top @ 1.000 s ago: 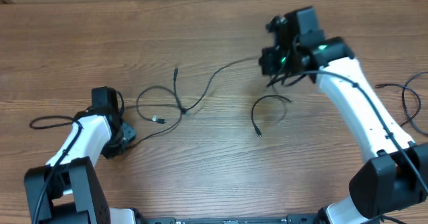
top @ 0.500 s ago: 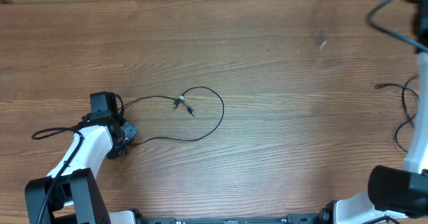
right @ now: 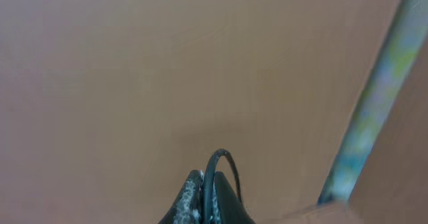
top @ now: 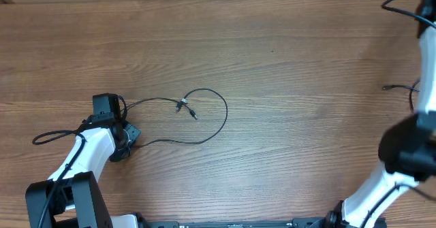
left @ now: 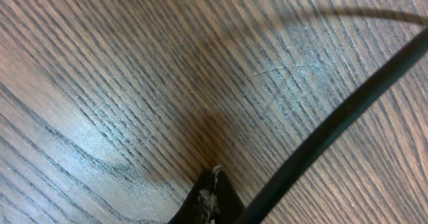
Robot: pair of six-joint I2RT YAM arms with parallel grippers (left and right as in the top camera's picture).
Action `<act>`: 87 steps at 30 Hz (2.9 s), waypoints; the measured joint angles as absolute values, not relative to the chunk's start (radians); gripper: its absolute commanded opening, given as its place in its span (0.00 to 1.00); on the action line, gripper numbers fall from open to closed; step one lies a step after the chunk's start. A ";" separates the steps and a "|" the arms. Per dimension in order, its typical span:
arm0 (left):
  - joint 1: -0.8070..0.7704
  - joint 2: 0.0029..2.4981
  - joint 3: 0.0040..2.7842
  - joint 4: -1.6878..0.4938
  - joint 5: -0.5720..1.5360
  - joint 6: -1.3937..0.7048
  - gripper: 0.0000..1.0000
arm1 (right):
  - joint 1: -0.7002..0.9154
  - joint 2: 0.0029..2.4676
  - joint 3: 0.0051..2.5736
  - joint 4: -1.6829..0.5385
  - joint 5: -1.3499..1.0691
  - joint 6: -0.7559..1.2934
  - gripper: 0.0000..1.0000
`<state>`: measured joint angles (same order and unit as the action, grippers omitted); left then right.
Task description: Untangle cables
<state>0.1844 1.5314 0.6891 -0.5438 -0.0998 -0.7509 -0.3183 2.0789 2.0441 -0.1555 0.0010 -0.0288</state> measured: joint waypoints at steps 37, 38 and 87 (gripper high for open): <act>-0.070 1.586 0.659 -0.225 0.434 -0.704 0.04 | -0.488 2.461 2.503 -0.872 -0.052 0.176 1.00; -0.082 1.588 0.668 -0.220 0.438 -0.704 0.04 | -0.488 2.457 2.558 -0.949 -0.055 0.188 1.00; -0.324 1.589 0.902 -0.210 0.337 -0.677 0.04 | -0.340 2.398 1.969 -1.036 -0.099 -0.159 0.04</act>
<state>-0.3241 1.5890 0.9016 -0.2104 0.3370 -0.6765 -0.3401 2.3981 1.9694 -1.0359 -0.0986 -0.1593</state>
